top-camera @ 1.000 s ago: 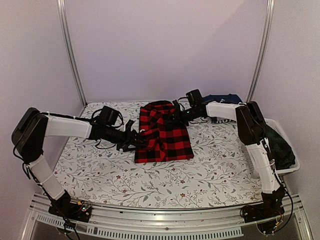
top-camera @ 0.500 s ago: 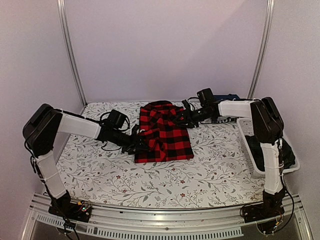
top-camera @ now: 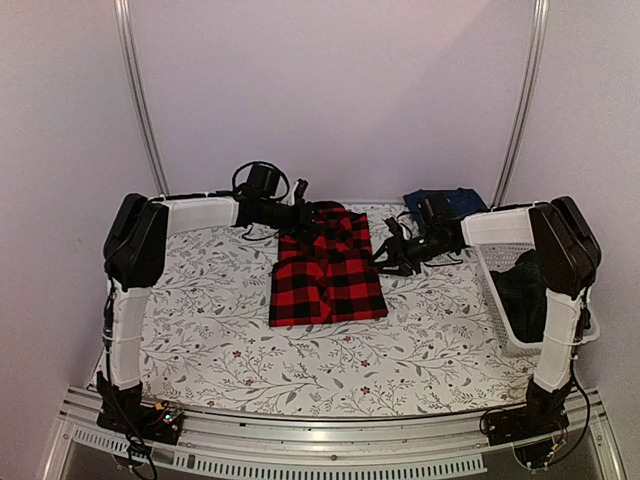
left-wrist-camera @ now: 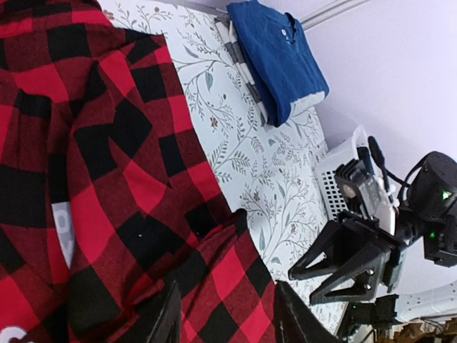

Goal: Fold and stack the mixed laundry pile
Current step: Smooth out the 2/3-rectangle-folded shirt at the center of the board.

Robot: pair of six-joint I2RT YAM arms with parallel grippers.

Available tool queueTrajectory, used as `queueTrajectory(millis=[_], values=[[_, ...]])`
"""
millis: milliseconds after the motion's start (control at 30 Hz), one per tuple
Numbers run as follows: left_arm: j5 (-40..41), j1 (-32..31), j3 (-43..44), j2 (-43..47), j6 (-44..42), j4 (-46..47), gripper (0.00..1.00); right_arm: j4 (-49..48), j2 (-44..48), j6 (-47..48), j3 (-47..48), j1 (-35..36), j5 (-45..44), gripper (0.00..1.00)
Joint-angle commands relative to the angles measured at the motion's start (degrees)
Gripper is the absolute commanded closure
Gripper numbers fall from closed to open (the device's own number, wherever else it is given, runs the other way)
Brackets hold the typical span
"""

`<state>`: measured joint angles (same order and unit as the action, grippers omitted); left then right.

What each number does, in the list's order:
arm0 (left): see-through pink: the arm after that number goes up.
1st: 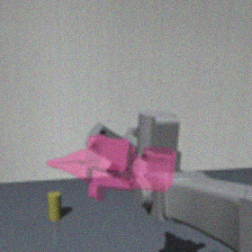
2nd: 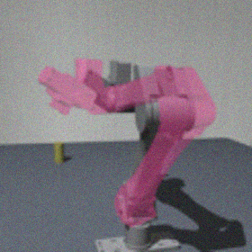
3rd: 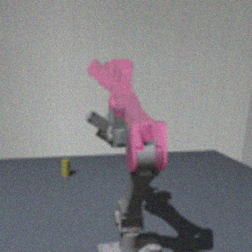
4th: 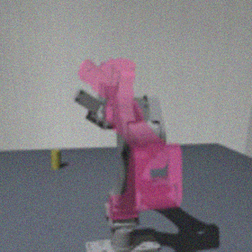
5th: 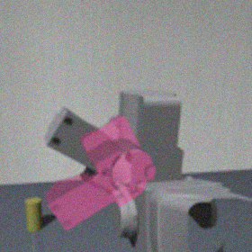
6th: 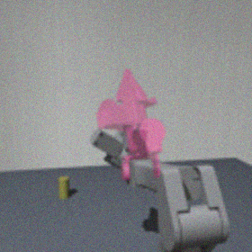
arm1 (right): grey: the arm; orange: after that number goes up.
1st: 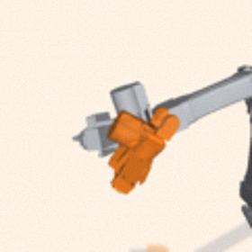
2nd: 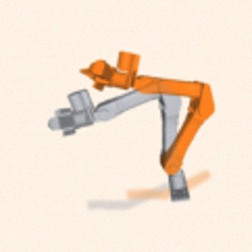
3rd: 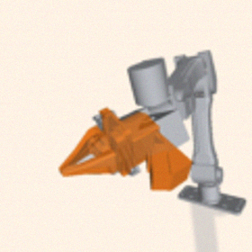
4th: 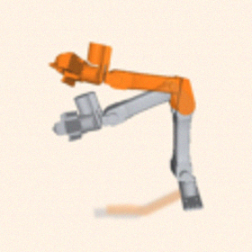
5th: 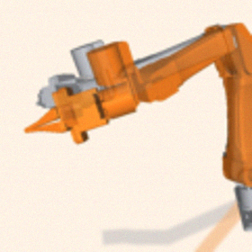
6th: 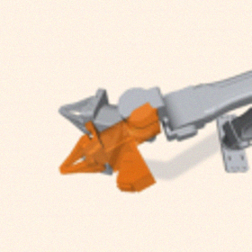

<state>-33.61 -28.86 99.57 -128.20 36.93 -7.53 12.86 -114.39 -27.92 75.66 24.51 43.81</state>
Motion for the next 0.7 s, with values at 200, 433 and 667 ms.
queueTrajectory(millis=[200,433,667], values=[[1.98,3.35,-17.31,17.01,-6.35,-7.37,0.5,0.05,7.52,3.28,-6.11,-0.43,2.2,0.56],[-2.63,0.92,-32.99,22.85,-2.65,0.82,0.5,0.68,2.49,2.72,2.97,1.59,2.12,0.54],[2.88,3.79,-34.9,21.44,-1.18,-0.89,0.48,8.5,-5.7,4.94,14.4,0.28,-9.63,0.47]])
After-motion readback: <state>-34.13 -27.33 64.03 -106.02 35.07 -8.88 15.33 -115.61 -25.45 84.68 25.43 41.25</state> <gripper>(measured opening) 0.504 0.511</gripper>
